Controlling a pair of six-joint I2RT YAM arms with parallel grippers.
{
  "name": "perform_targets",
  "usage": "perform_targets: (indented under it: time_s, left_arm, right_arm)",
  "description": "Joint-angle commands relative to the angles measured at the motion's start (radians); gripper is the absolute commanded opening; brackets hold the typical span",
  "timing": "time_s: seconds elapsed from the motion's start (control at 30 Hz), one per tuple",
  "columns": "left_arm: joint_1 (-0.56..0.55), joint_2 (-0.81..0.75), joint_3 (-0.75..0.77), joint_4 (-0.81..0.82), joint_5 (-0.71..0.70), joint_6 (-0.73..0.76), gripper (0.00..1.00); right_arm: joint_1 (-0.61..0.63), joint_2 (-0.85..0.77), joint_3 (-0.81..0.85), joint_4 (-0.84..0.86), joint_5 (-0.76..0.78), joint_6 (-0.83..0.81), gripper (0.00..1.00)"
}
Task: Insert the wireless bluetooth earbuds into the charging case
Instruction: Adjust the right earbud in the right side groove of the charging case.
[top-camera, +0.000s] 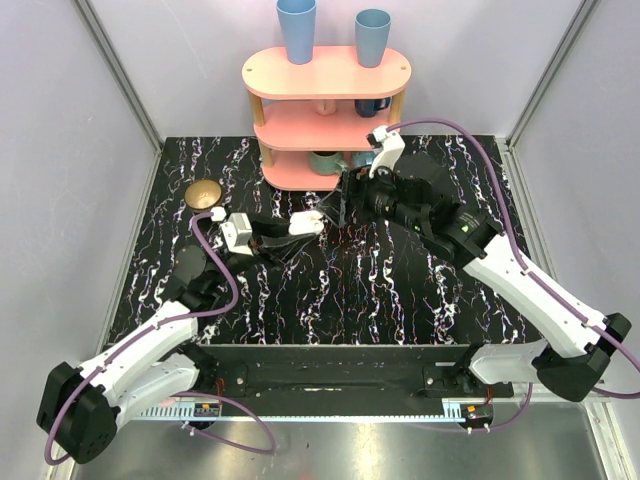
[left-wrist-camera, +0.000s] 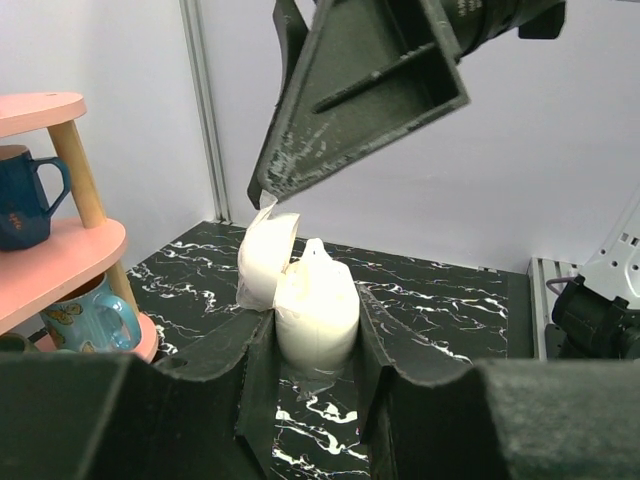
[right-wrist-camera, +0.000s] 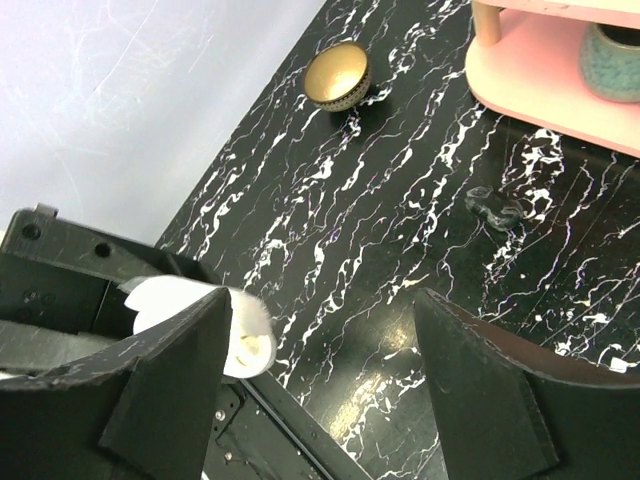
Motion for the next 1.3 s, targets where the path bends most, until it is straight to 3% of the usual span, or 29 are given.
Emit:
perform_targets:
  time_s: [0.0, 0.13, 0.3, 0.5, 0.63, 0.8, 0.87, 1.27]
  left_arm:
    - [-0.005, -0.020, 0.033, 0.074, 0.049, 0.017, 0.00]
    - [-0.008, -0.023, 0.045, 0.077, 0.069, 0.020, 0.00]
    - [-0.007, -0.024, 0.044, 0.062, 0.029, 0.035, 0.00]
    - [-0.007, -0.020, 0.045, 0.060, 0.002, 0.032, 0.00]
    - [-0.008, -0.009, 0.052, 0.076, 0.006, 0.018, 0.00]
    - [-0.008, 0.005, 0.067, 0.102, 0.006, -0.008, 0.00]
    - [-0.007, 0.009, 0.075, 0.106, 0.005, -0.015, 0.00]
    - [-0.007, 0.034, 0.082, 0.113, 0.019, -0.039, 0.00]
  right_arm:
    - [-0.047, -0.010, 0.021, 0.040, -0.016, 0.046, 0.81]
    - [-0.051, 0.010, 0.027, 0.038, -0.088, 0.049, 0.81]
    - [-0.051, -0.044, 0.007, 0.049, -0.047, 0.035, 0.77]
    - [-0.053, -0.146, -0.027, 0.066, -0.097, -0.026, 0.51]
    - [-0.052, -0.136, -0.024, 0.058, -0.303, -0.049, 0.38]
    - [-0.050, -0.082, -0.004, 0.027, -0.396, -0.052, 0.36]
    - [-0.050, -0.073, 0.001, 0.021, -0.387, -0.060, 0.33]
    - [-0.050, -0.042, 0.013, 0.040, -0.382, -0.092, 0.35]
